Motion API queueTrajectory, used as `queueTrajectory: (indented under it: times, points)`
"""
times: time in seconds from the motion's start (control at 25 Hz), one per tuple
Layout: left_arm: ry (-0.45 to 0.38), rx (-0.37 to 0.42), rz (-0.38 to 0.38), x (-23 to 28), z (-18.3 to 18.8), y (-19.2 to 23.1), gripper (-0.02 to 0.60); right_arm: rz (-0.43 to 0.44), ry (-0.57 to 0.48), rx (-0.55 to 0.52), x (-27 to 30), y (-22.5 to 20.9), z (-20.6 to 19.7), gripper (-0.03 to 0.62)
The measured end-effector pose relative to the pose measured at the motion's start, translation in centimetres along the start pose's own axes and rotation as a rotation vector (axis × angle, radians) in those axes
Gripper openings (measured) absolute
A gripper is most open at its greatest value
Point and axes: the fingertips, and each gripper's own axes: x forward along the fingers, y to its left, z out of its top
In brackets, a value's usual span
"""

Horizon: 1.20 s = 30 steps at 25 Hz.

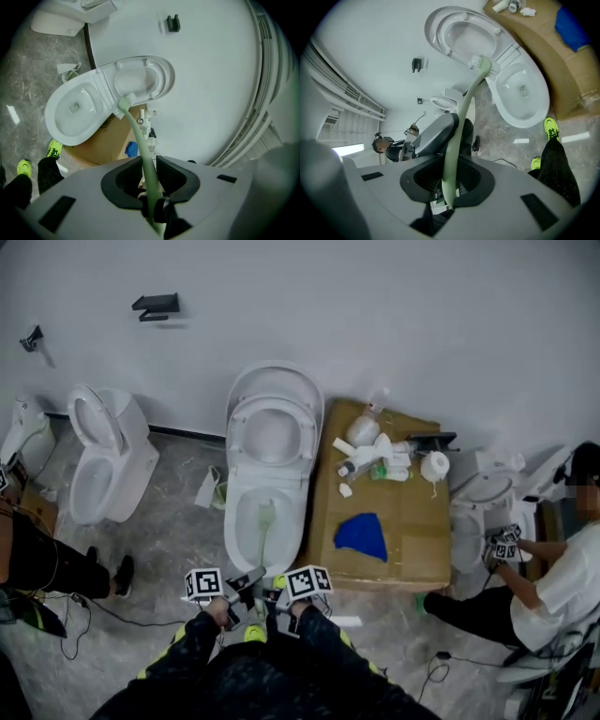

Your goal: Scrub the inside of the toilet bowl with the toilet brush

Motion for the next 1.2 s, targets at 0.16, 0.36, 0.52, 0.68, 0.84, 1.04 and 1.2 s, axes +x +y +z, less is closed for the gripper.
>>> queueTrajectory:
  times: [0.16,0.36,0.52,0.68,0.84,1.04,1.2]
  points:
    - [-0.009,0.021,-0.033,-2.5,-2.6,-1.0,0.096,0.004,-0.006,-0.033,0.3,1.1,-3.6,0.06]
    - [-0.004,0.032,0.003,-5.2,-5.3,-1.3,0.095,0.022,0.002,-0.048,0.4,2.2,-7.2,0.06]
    - [-0.002,0.022,-0.032,-5.7,-6.6,-2.4,0.097,0.043,0.043,-0.085,0.1,3.1,-8.7,0.061]
    - [0.002,0.054,-0.057,-5.1,-7.0,-3.9,0.097,0.059,0.091,-0.111,-1.0,4.0,-9.0,0.064]
    - [-0.009,0.033,-0.037,-4.8,-8.4,-4.0,0.097,0.076,0.114,-0.123,-2.1,3.9,-10.0,0.064]
    - [-0.002,0.034,-0.002,-4.1,-10.0,-5.0,0.097,0.087,0.121,-0.122,-3.7,3.8,-10.6,0.064]
    - [-0.041,0.029,0.004,-4.2,-10.3,-5.9,0.097,0.099,0.151,-0.151,-4.8,4.8,-10.9,0.064]
